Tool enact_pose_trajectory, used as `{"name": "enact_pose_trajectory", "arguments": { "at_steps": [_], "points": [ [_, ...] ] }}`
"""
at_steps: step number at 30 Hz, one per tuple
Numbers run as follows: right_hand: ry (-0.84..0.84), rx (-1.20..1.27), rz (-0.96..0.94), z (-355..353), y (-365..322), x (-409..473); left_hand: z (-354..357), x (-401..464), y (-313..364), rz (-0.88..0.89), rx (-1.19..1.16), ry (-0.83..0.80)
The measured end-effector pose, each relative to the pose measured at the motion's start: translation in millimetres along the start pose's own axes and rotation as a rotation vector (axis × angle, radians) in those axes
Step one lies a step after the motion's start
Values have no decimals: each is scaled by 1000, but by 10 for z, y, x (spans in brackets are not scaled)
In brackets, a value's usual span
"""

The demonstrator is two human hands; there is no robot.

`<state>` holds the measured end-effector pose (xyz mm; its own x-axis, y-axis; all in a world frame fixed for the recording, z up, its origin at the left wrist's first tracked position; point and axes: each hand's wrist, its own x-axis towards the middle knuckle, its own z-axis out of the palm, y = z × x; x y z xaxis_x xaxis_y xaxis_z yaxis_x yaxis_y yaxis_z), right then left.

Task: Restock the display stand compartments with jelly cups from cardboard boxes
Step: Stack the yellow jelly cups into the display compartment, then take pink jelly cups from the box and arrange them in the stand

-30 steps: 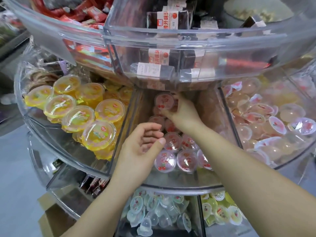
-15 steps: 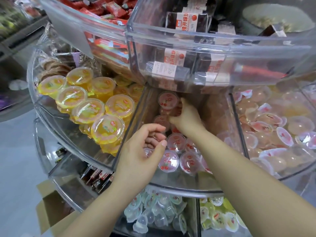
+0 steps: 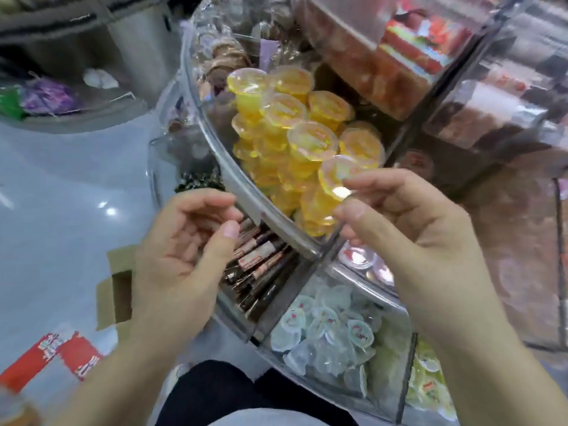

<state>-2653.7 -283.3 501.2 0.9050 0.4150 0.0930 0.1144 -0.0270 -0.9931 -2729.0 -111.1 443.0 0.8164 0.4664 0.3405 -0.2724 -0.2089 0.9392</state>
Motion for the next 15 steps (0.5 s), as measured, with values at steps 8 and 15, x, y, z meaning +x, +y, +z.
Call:
{"name": "enact_pose_trajectory", "arguments": {
  "at_steps": [8, 15],
  "points": [
    [-665, -96, 458, 2225, 1314, -2, -1897, -585, -1450, -457, 148, 435],
    [-560, -488, 808, 3586, 3855, 66, -3355, -1455, -3548, -854, 388, 393]
  ]
}}
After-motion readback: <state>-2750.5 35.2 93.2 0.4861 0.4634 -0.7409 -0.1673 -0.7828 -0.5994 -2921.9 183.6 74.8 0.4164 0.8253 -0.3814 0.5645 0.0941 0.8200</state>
